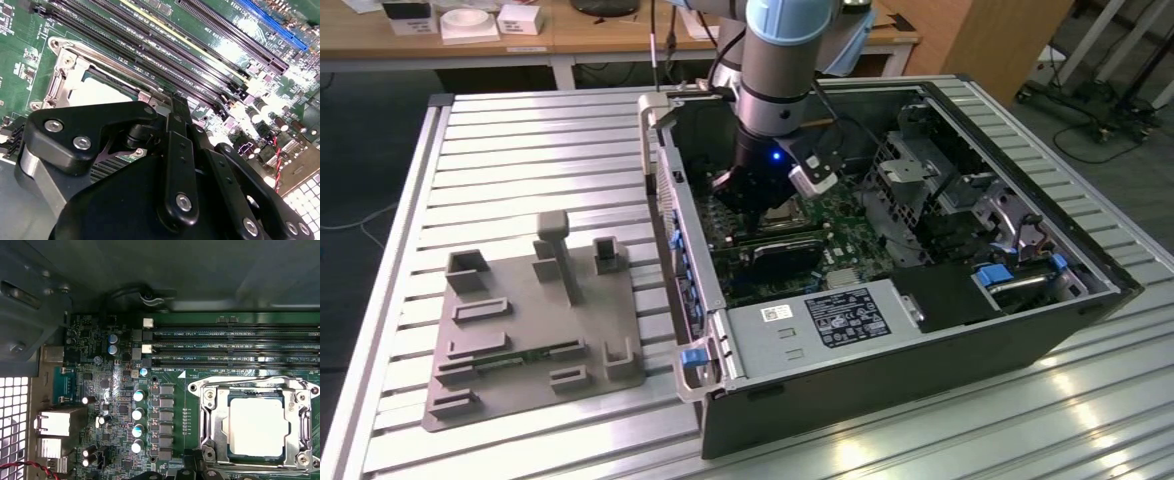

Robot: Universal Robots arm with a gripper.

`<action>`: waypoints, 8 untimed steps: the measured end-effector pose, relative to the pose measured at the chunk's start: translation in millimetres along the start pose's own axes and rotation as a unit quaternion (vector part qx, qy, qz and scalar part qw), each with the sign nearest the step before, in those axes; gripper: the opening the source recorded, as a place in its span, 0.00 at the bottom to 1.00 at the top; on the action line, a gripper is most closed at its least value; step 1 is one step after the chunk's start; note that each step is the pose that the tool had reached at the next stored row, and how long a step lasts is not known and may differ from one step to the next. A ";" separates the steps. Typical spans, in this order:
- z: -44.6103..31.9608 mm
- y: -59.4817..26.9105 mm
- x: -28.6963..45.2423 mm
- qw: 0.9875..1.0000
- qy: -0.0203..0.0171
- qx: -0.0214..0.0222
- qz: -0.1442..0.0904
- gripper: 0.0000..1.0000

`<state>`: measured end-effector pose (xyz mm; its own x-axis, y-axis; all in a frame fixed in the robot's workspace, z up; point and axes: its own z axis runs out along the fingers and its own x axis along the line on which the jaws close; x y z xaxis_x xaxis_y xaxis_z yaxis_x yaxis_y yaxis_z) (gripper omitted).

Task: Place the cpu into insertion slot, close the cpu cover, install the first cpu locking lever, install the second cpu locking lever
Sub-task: 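Install the second cpu locking lever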

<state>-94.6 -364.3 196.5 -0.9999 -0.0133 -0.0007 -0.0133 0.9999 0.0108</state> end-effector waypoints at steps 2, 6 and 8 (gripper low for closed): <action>0.1 0.0 0.0 1.000 0.000 0.000 0.000 0.10; 0.2 0.1 0.0 1.000 0.000 0.001 0.000 0.10; 0.3 0.1 0.0 1.000 0.000 0.004 0.000 0.10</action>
<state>-94.7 -364.1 196.2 -0.9999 -0.0130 -0.0009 -0.0130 0.9999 0.0030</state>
